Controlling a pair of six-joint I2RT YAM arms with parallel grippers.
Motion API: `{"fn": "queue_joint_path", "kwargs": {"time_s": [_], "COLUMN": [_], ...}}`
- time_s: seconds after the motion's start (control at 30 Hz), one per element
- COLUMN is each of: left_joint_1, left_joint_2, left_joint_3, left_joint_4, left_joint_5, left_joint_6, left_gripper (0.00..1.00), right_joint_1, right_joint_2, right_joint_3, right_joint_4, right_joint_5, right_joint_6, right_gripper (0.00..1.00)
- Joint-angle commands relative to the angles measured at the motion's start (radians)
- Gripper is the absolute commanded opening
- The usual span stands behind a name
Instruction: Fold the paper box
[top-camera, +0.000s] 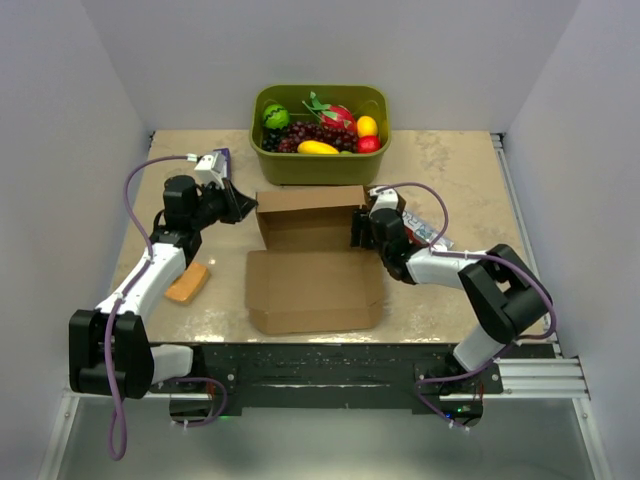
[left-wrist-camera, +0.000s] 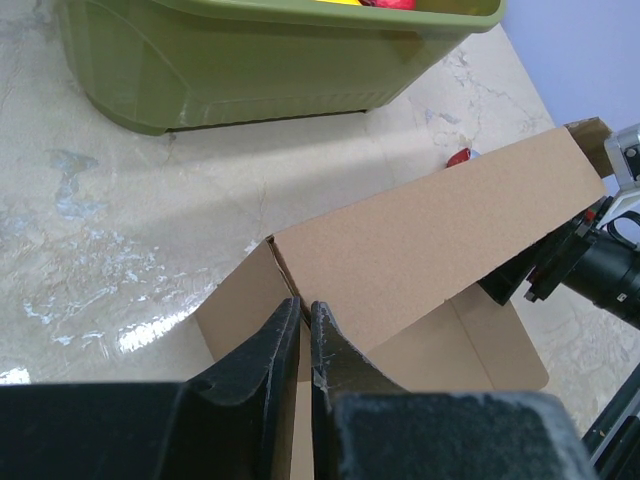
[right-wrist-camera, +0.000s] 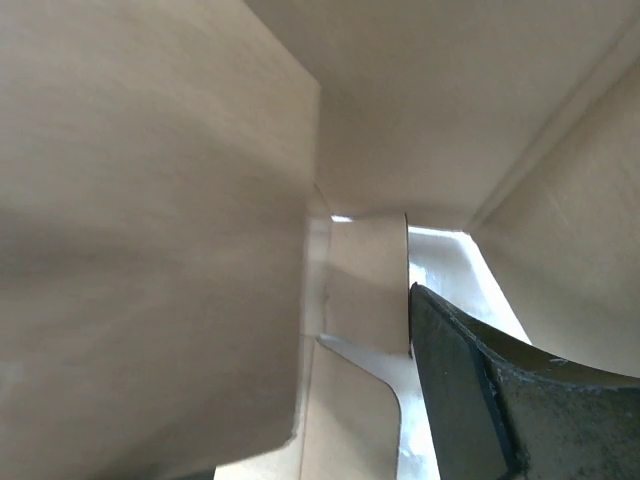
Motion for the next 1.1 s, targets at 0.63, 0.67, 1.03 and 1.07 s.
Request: {"fn": "queue_joint_path", "kwargs": {"time_s": [0.63, 0.67, 1.03, 1.07], "left_joint_1": [0.005, 0.004, 0.004, 0.004], "left_joint_2": [0.033, 0.033, 0.036, 0.036], "left_joint_3": [0.012, 0.012, 0.014, 0.012], "left_joint_4": [-0.056, -0.056, -0.056, -0.056], "left_joint_5": [-0.019, -0.017, -0.014, -0.012], "left_joint_6": [0.04, 0.04, 0.04, 0.04], "left_gripper": [0.12, 0.12, 0.11, 0.11], "right_joint_1": [0.032, 0.032, 0.076, 0.079], "right_joint_2": [0.056, 0.058, 0.064, 0.069], "right_joint_3": [-0.078, -0.077, -0.077, -0.08], "right_joint_4": [0.293, 0.295, 0.309, 0.315], "right_joint_5": [-0.173, -0.175, -0.144, -0.149], "right_joint_6": [0.002, 0.005, 0.005, 0.008], "right_gripper": [0.61, 0.61, 0.61, 0.61]}}
